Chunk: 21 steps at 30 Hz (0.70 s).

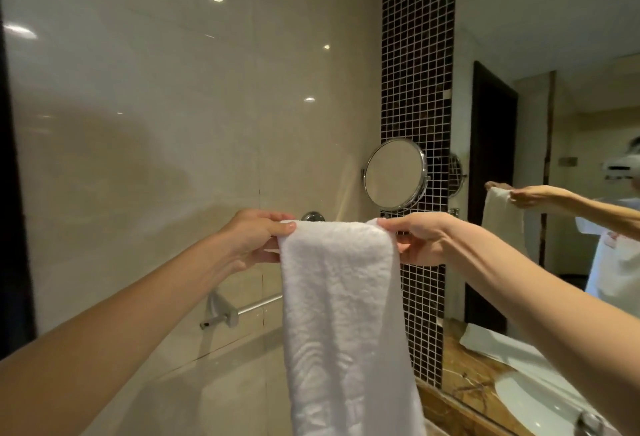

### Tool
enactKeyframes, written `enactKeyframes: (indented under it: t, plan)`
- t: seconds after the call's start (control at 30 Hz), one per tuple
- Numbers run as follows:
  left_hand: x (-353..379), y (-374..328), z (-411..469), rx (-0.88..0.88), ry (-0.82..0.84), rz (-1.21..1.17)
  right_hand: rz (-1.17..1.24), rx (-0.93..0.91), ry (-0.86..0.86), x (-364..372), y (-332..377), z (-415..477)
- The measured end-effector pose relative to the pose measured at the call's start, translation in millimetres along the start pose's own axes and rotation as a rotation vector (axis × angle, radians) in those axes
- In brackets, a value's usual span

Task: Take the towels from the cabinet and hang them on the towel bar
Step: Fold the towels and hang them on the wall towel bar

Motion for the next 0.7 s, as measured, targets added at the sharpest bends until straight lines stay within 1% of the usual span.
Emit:
enactKeyframes:
  t: [0.2, 0.33, 0.47, 0.57, 0.7]
  plan:
    - [4, 2, 1, -0.005, 0.089, -0.08, -0.185, -0.065, -0.065, -4, 13, 10]
    - [8, 0, 5, -0.002, 0.078, -0.135, -0.175, -0.073, -0.147, -5, 12, 13]
    - [12, -2, 11, 0.015, 0.041, -0.149, -0.091, -0.099, -0.177, -2, 17, 18]
    - [15, -6, 13, 0.037, 0.004, -0.151, -0.091, -0.119, -0.158, 2, 24, 27]
    - [16, -26, 14, 0.108, -0.003, -0.188, -0.155, -0.207, -0.104, 4, 47, 32]
Point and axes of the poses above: each hand's wrist, its own z-axis towards the middle knuckle, its own x-axis out of the palm, y = z × x, the point moved 1 cm from there along z, towards the middle knuckle, and after that the axes turned 7 degrees about x, right-handed, at the moved point
